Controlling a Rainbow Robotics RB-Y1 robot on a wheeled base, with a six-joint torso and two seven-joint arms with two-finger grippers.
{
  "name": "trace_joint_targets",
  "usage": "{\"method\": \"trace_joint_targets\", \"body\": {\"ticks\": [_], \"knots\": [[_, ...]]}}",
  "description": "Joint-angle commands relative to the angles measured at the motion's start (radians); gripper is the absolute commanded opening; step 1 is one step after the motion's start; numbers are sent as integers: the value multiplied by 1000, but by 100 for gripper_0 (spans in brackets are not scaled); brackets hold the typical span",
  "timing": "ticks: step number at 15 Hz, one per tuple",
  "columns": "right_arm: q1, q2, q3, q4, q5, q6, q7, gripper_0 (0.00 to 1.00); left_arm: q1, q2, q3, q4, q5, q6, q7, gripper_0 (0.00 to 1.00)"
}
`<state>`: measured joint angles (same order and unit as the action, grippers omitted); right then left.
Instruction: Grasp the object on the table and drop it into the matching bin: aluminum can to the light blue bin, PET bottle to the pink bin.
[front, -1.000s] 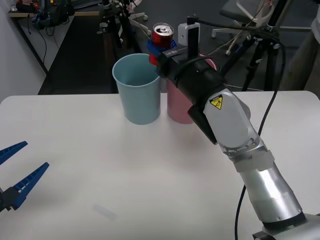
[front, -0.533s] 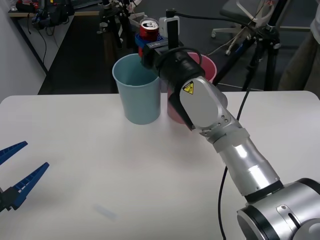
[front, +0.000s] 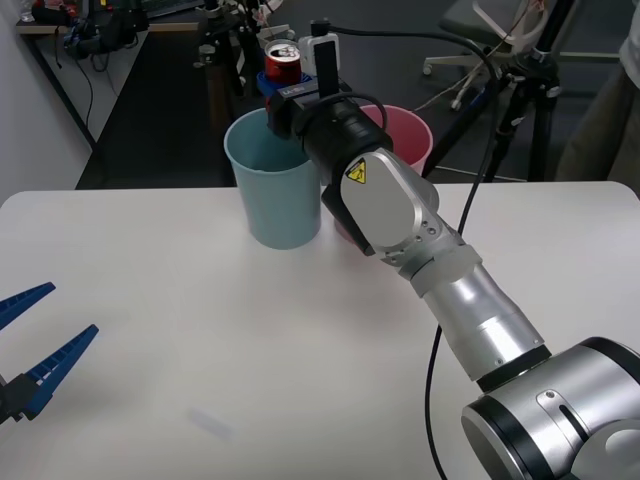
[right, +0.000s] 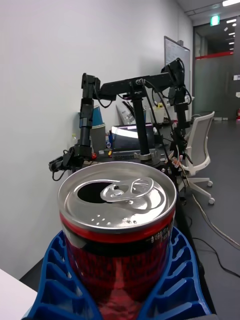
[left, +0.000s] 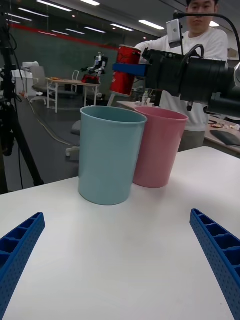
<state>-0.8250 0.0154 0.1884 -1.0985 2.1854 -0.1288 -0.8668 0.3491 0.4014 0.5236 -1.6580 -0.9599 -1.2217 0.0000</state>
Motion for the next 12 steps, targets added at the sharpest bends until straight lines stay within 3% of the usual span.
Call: {"method": "trace_joint_targets", "body": {"ticks": [1,12], "knots": [[0,0,0,0,-6,0,-3,100,0,0,0,0,0,0,0,100],[4,-6,-7,-1,-24,0,12,100,0,0,0,0,0,0,0,100]]}}
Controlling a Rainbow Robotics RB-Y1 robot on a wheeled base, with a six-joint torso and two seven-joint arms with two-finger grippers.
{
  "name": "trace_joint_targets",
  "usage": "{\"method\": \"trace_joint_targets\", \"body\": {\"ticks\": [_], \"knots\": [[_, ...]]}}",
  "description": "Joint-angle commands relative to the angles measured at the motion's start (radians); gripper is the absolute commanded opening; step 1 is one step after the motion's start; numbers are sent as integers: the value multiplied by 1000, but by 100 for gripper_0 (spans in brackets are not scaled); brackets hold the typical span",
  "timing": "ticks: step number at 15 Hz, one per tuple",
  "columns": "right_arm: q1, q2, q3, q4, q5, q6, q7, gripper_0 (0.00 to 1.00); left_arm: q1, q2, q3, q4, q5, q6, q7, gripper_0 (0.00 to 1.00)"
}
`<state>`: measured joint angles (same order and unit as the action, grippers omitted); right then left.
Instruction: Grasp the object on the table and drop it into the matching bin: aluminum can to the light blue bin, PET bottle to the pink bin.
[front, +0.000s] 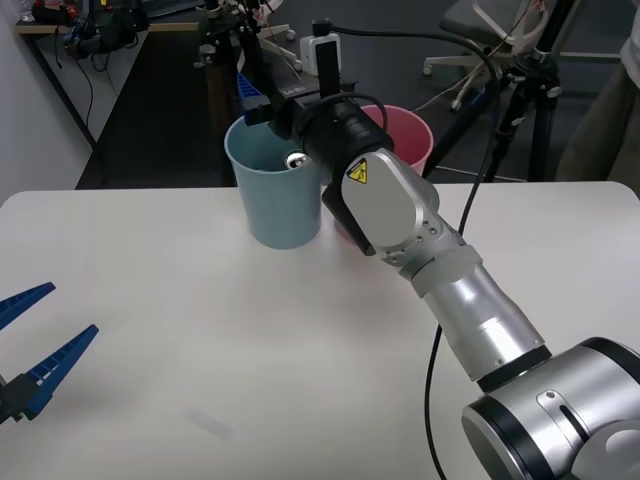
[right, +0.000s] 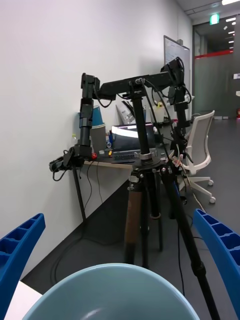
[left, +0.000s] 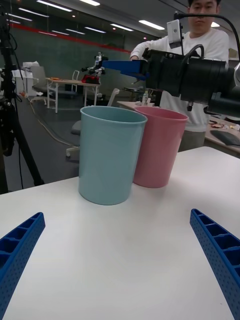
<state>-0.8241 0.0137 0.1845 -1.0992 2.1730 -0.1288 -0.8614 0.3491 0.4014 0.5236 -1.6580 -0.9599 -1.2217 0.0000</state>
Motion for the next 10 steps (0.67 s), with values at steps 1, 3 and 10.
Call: {"method": "trace_joint_targets", "body": {"ticks": [1,3,10], "knots": [[10,-9,-4,-7,-19,0,13,100,0,0,0,0,0,0,0,100],[46,-26,-10,-68,-35,-37,25,100,0,0,0,0,0,0,0,100],[306,-141,-22,-410,-269,-206,254,100,0,0,0,0,0,0,0,100]]}}
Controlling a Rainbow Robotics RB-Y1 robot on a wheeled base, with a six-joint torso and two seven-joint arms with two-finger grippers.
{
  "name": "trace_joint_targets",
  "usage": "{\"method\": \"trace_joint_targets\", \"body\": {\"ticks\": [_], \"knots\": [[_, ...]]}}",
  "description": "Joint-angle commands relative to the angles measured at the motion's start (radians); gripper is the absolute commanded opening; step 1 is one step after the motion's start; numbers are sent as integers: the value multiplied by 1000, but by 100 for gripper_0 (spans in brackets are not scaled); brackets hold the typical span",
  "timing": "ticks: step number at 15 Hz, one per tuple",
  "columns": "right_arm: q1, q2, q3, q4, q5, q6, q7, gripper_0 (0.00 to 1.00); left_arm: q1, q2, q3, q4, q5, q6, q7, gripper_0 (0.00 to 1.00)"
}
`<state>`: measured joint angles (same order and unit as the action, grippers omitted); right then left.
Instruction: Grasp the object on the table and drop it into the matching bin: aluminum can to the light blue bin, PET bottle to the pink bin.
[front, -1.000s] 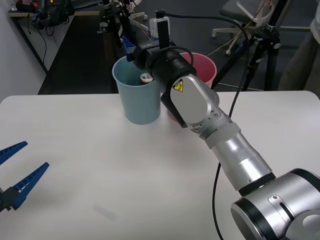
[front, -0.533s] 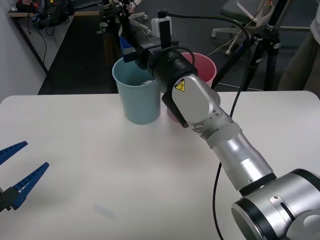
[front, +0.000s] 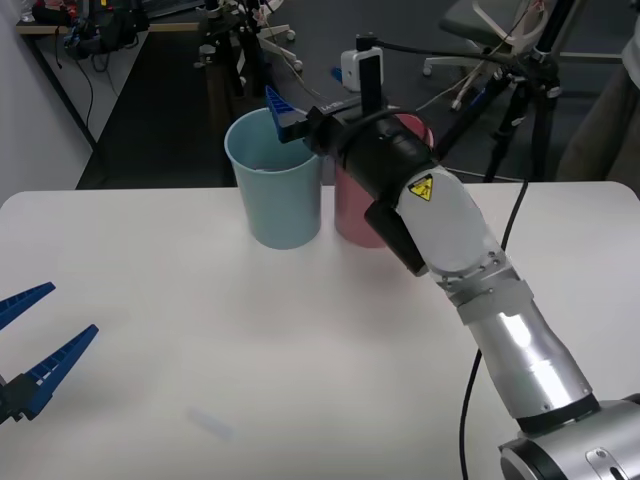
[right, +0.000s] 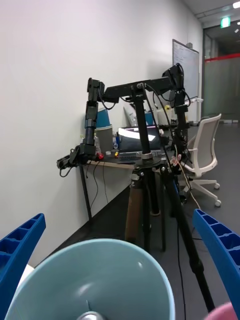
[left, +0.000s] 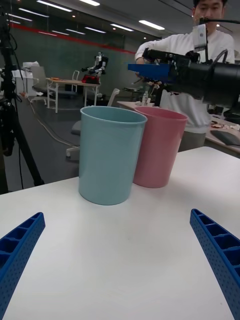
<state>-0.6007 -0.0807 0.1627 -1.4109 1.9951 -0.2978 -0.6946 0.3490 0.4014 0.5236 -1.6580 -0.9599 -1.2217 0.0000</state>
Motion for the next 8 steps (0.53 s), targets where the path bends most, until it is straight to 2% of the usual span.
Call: {"method": "trace_joint_targets", "body": {"ticks": [1,5,8], "knots": [[127,-71,0,-145,-141,-55,127,100,0,0,0,0,0,0,0,100],[331,-212,-48,-341,-386,-162,316,100,0,0,0,0,0,0,0,100],[464,-297,-166,-418,-567,-317,451,100,0,0,0,0,0,0,0,100]]}}
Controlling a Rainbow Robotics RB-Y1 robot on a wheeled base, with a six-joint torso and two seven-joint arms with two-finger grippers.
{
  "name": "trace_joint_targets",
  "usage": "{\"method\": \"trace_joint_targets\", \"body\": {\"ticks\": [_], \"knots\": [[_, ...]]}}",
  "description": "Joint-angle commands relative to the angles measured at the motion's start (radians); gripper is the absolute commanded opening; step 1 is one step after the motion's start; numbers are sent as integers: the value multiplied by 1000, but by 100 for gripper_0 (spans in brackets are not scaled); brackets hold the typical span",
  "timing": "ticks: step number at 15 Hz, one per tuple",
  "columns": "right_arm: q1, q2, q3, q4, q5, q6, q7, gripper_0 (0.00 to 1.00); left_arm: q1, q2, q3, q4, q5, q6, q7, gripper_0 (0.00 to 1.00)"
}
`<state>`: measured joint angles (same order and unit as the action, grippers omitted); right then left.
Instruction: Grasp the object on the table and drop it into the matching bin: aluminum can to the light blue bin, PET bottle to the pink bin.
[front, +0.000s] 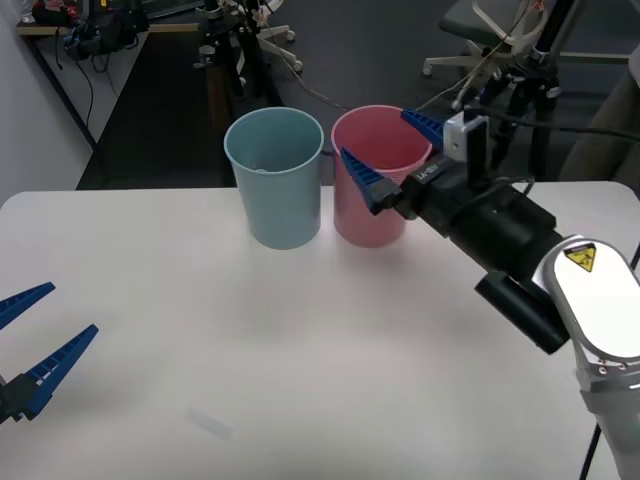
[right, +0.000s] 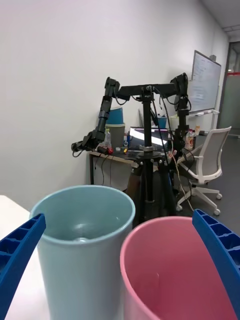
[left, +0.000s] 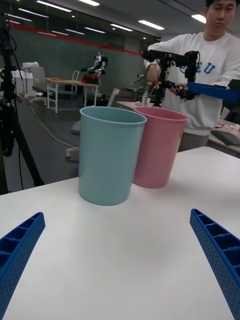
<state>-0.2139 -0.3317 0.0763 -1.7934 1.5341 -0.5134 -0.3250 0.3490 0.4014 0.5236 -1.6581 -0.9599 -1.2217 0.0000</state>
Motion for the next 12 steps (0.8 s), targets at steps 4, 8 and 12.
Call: {"method": "trace_joint_targets", "body": {"ticks": [4,8,12], "knots": [[200,-86,-293,-38,-227,-350,190,100,0,0,0,0,0,0,0,100],[326,-86,-495,-38,-249,-531,195,100,0,0,0,0,0,0,0,100],[465,-89,-610,-38,-325,-586,185,100,0,0,0,0,0,0,0,100]]}}
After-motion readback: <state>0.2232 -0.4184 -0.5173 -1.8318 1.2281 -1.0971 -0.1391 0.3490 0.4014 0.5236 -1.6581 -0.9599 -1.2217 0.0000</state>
